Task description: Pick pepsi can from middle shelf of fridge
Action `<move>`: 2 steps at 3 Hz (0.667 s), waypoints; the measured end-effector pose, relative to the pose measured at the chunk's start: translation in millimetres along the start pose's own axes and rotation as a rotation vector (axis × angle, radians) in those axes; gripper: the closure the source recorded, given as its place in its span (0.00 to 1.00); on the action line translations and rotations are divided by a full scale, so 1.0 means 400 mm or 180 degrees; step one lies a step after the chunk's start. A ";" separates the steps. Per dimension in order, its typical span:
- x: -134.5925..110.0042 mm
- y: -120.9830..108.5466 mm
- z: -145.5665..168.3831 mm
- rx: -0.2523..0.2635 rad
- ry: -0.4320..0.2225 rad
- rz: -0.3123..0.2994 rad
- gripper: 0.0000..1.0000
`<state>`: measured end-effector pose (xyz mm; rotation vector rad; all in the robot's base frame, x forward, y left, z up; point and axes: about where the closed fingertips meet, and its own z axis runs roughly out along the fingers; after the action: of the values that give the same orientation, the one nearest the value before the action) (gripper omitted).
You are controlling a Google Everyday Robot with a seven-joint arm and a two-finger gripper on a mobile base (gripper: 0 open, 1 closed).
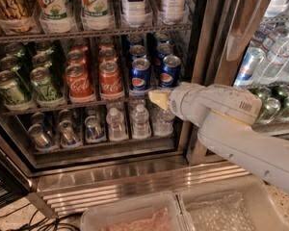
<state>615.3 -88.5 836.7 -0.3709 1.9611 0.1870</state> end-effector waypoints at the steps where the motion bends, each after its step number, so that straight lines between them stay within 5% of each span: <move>1: 0.021 0.036 0.015 -0.0075 0.0051 -0.0001 0.26; 2: 0.046 0.100 0.009 -0.0240 0.0108 0.0016 0.25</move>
Offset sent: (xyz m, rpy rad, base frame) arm -0.0375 0.0532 -0.0236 0.0687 0.1038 0.1136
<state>597.9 -52.9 817.0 -0.4208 1.9924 0.2598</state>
